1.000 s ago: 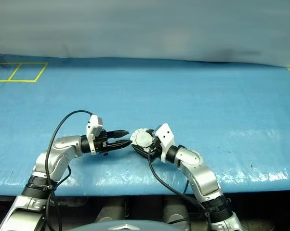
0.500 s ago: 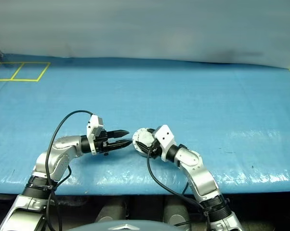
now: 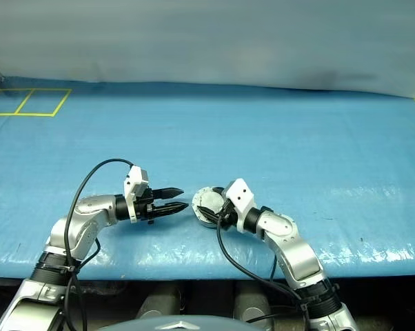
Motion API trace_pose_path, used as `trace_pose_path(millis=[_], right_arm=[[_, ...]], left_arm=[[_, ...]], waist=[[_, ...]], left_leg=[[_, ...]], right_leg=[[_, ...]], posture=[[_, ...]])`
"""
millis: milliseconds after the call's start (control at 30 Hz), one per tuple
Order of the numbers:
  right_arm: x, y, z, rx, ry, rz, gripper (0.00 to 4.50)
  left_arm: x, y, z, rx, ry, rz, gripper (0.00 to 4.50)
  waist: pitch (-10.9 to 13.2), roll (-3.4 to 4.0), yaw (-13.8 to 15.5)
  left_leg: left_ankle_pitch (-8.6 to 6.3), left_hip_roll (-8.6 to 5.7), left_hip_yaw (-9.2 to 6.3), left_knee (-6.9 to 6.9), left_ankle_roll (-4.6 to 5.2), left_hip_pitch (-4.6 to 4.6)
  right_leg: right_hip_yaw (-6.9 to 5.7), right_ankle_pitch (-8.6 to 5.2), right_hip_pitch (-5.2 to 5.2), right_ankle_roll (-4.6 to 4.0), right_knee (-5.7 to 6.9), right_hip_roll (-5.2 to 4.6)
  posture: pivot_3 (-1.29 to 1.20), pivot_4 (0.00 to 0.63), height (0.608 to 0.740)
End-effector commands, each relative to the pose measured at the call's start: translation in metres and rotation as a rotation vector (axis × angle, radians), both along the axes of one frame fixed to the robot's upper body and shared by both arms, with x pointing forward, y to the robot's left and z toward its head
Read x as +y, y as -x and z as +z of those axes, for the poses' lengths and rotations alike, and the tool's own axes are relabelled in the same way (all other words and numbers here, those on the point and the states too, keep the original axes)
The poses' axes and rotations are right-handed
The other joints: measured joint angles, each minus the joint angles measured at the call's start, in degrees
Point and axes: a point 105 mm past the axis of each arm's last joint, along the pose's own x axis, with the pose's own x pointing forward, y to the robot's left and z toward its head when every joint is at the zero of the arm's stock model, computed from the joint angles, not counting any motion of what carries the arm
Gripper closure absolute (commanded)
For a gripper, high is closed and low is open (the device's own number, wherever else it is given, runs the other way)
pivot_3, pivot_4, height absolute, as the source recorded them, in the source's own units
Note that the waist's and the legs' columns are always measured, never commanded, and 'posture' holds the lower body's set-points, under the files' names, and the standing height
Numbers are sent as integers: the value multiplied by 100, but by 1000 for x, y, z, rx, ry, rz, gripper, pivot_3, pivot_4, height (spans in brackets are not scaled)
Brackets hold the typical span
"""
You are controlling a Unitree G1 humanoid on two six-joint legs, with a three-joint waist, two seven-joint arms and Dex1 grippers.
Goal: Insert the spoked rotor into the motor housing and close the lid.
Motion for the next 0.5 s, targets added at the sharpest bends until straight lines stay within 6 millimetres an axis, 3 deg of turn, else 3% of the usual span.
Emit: trace_pose_path(millis=[33,367,500], right_arm=[[0,3,-15,13,74,20,1454],[-7,-1,-30,12,175,1,1454],[-9,-3,-29,71,128,-21,1454]], left_arm=[[-4,1,6,-33,11,-17,1902],[-11,6,3,-23,29,-29,1902],[-13,7,2,-17,35,-35,1902]], waist=[[0,0,-3],[-2,-1,-14],[-2,-2,-9]], left_leg=[[0,0,0,0,0,0],[0,4,1,2,0,15],[0,4,1,2,-1,33]], right_leg=[[0,0,0,0,0,0],[1,0,14,-1,3,2],[1,-2,36,-4,2,2]], posture=[[0,150,740],[0,150,740],[0,150,740]])
